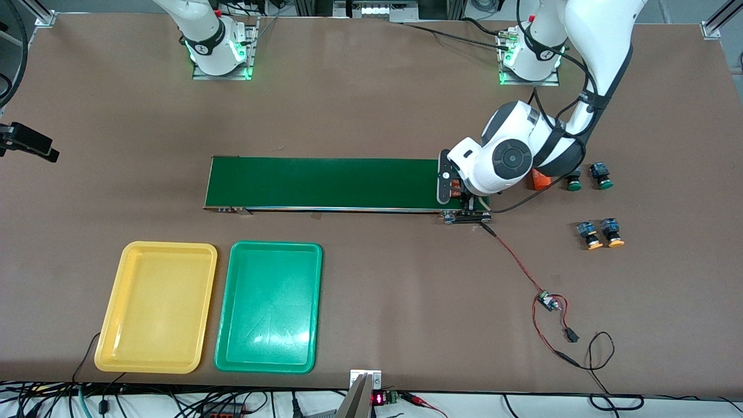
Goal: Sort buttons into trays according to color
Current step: 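Carry the orange cylinder with the left gripper onto the conveyor belt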
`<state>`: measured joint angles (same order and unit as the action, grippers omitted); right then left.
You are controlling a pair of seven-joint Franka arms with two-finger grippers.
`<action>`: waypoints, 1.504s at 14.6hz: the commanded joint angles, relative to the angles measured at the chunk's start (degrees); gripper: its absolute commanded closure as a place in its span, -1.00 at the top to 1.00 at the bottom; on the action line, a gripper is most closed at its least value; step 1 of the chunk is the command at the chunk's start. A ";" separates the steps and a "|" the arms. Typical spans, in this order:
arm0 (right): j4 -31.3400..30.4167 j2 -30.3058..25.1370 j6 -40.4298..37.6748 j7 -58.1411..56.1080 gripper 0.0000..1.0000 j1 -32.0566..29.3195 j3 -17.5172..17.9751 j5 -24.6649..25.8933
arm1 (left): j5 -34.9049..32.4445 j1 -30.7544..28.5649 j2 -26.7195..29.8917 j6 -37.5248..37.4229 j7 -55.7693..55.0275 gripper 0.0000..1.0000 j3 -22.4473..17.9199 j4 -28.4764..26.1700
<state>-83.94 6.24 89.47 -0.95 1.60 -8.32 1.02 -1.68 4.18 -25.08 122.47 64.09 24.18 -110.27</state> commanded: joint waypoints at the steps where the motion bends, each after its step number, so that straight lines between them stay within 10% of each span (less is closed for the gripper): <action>1: -1.14 -1.06 0.18 0.42 1.00 -0.63 0.23 -0.05 | -1.04 0.39 0.56 0.93 1.66 0.31 0.42 -1.35; 2: -1.14 -0.97 0.18 0.42 1.00 -0.80 0.15 -0.05 | -1.04 0.39 0.91 0.93 1.66 0.99 0.42 -1.09; 15: -1.14 -0.88 0.09 0.16 1.00 -1.25 0.23 -0.14 | -0.95 -19.29 1.44 -7.94 -22.66 1.00 -0.45 10.77; 22: -1.14 -0.88 0.53 0.16 1.00 -1.16 0.23 -0.05 | -1.04 -19.47 -0.40 -8.64 -52.26 1.00 -5.90 11.30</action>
<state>-84.16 6.24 89.44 -0.95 0.77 -8.42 1.02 -1.84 -15.82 -23.58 115.44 20.49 18.98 -100.60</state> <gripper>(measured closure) 0.000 0.000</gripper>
